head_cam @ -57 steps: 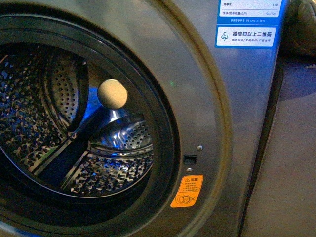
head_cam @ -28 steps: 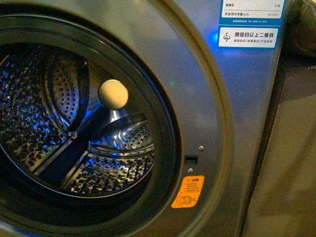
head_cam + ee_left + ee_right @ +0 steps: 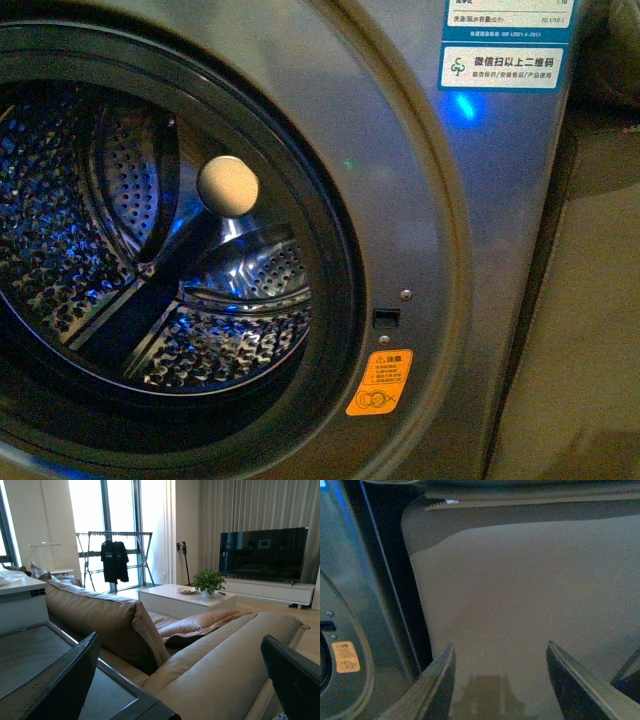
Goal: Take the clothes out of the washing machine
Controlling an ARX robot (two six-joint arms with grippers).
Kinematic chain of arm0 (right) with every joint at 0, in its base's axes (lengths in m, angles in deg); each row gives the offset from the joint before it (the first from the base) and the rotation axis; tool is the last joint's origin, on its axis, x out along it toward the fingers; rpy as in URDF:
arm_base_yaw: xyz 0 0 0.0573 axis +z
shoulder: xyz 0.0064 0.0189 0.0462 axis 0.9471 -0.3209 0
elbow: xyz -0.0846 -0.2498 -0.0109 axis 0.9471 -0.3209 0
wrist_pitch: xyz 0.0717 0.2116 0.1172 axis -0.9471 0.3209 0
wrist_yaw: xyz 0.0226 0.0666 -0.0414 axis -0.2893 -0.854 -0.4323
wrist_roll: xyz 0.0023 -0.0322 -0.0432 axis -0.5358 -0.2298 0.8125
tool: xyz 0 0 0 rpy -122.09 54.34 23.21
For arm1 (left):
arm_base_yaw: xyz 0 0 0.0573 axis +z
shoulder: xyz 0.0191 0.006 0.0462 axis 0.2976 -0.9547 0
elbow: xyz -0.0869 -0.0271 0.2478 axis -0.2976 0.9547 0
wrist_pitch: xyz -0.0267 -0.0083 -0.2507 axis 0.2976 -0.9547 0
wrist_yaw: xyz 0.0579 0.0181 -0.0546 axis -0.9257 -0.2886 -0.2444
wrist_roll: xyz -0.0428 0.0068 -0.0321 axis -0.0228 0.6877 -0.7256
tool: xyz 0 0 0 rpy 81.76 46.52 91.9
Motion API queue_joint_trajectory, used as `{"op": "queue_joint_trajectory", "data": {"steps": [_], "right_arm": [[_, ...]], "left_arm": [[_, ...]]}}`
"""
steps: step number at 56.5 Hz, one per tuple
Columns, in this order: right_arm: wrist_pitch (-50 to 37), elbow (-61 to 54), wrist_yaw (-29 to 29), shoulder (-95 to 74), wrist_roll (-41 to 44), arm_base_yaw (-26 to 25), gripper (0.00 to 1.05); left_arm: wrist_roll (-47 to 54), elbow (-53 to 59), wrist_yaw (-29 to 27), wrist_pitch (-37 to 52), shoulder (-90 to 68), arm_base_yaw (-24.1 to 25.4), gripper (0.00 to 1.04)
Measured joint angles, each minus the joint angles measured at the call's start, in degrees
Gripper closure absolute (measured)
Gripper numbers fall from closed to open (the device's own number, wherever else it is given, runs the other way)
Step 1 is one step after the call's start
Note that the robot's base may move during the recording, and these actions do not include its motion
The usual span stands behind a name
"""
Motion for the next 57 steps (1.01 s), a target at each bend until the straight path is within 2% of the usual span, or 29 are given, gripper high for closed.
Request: {"op": "queue_joint_trajectory", "data": {"steps": [1,5,16,45,48,50,54,57], "right_arm": [[0.07,-0.04,0.0,0.11,0.0,0.0,0.55],[0.9,-0.83,0.0,1.84,0.37,0.0,0.7],[2.91,-2.23,0.0,5.57,0.55,0.0,1.03],[7.19,-5.33,0.0,13.44,0.63,0.0,1.02],[7.89,-5.33,0.0,14.14,0.63,0.0,1.02],[9.11,-5.31,0.0,15.28,0.63,0.0,1.02],[16.59,-5.29,-0.04,20.63,0.66,0.0,1.02],[17.99,-5.29,0.0,23.76,0.66,0.0,1.02]], "left_arm": [[0.0,0.0,0.02,0.0,0.0,0.0,0.07],[0.0,0.0,0.0,0.0,0.02,0.0,0.07],[0.0,0.0,0.0,0.0,0.02,0.0,0.07],[0.0,0.0,0.0,0.0,0.07,0.0,0.07],[1.25,-2.95,-4.17,-3.41,-1.18,-0.46,0.07],[2.71,-8.57,-9.75,-8.92,-3.69,-0.28,0.07],[3.52,-18.91,-15.23,-16.81,-8.33,0.96,0.07],[3.26,-18.36,-17.57,-16.24,-8.17,3.54,0.07]]}}
